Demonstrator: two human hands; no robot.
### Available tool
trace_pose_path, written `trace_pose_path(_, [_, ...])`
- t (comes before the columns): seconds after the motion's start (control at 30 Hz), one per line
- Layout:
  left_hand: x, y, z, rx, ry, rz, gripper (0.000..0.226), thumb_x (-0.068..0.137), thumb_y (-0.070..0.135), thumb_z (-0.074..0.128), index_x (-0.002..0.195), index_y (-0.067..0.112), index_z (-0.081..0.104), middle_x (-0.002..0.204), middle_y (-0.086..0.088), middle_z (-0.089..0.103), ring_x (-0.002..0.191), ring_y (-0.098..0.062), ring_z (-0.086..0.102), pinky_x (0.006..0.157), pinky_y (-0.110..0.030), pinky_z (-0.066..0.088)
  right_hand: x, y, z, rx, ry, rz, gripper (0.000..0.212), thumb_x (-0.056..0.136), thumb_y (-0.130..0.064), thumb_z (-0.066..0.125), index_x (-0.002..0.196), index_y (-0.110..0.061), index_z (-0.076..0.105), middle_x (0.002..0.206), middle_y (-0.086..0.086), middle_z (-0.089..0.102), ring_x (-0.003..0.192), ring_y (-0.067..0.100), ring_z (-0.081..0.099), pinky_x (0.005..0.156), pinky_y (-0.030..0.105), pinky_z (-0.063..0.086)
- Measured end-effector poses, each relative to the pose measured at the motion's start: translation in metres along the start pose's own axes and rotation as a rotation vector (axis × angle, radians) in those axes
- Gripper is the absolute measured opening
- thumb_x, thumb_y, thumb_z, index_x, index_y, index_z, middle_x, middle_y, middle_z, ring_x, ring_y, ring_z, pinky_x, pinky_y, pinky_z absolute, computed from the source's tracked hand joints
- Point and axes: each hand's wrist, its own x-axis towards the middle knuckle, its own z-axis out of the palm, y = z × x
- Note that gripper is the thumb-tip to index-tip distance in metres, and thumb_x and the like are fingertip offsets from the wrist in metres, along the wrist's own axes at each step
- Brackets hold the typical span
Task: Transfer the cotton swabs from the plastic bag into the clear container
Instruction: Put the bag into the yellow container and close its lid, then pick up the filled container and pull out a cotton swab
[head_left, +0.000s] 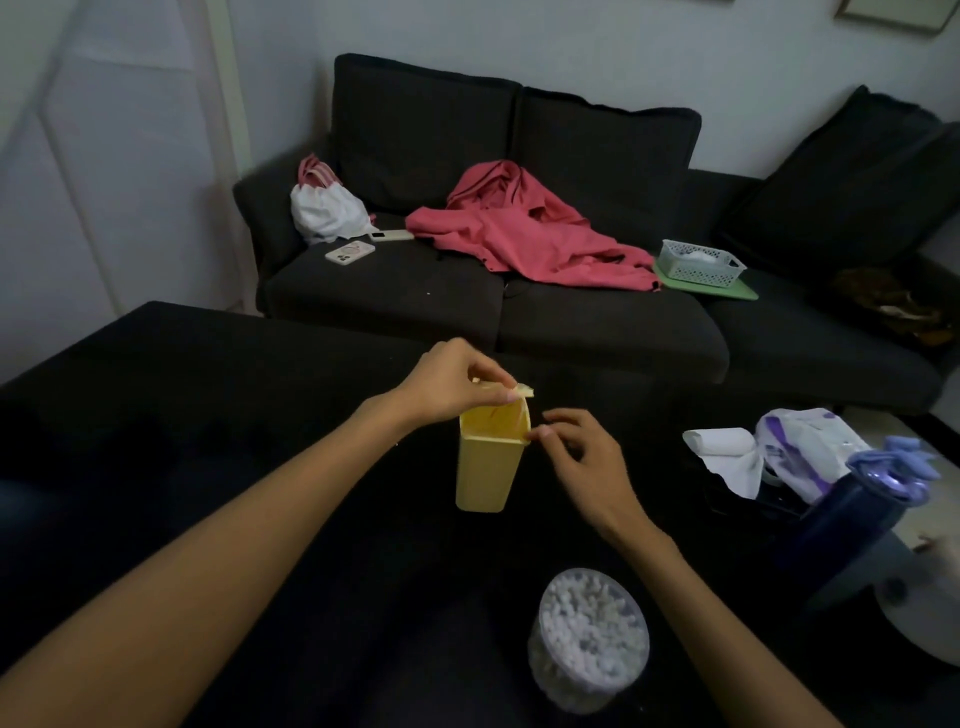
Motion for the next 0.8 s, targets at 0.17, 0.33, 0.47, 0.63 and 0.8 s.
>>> trace_pose_path(0.17, [-0.028,-0.023,0.026,0.175,-0.021,0.025,0.030,0.085,0.030,0.067,0.115,0.028,0.065,0.132,0.011,0.055,0.130,-0.009,0.042,0.110,-0.042,0.033,-0.034,0.018,-0.022,0.042,0.058,0.092,0.019,0.093,-0.030,0.052,0.091,-0.026,0.070,0.100,-0.009,0.062,0.093,0.000,0.059,0.078,0.018,0.045])
trace_pose_path(0.33, [-0.040,-0.020,0.032,0.227,0.012,0.046,0.035,0.088,0.026,0.063,0.122,0.029,0.059,0.139,0.011,0.049,0.135,-0.012,0.037,0.111,-0.041,0.032,-0.049,0.016,-0.045,0.059,-0.062,0.114,0.020,0.095,-0.029,0.050,0.094,-0.025,0.069,0.098,-0.011,0.066,0.094,-0.002,0.060,0.080,0.016,0.045])
trace_pose_path(0.47, [-0.055,-0.001,0.036,0.325,0.120,0.113,0.041,0.086,0.031,0.066,0.126,0.028,0.057,0.142,0.009,0.045,0.136,-0.010,0.031,0.110,-0.036,0.025,-0.061,0.015,-0.067,0.056,-0.082,0.141,0.020,0.096,-0.028,0.050,0.091,-0.025,0.070,0.088,-0.010,0.069,0.085,-0.002,0.063,0.075,0.015,0.047])
trace_pose_path(0.63, [-0.086,0.032,0.065,0.231,0.156,0.171,0.026,0.087,0.034,0.063,0.113,0.036,0.062,0.128,0.018,0.054,0.124,-0.001,0.040,0.102,-0.031,0.033,-0.081,0.048,-0.089,-0.156,-0.088,0.361,0.013,0.093,-0.024,0.054,0.095,-0.030,0.065,0.094,-0.005,0.068,0.086,0.007,0.064,0.081,0.029,0.053])
trace_pose_path(0.8, [-0.113,0.037,0.102,0.139,-0.075,0.110,0.023,0.087,0.032,0.064,0.109,0.038,0.062,0.120,0.021,0.058,0.117,0.004,0.047,0.101,-0.033,0.042,-0.099,0.082,-0.081,-0.368,-0.070,0.597,0.020,0.093,-0.021,0.053,0.111,-0.021,0.062,0.109,0.001,0.063,0.088,0.012,0.058,0.075,0.027,0.045])
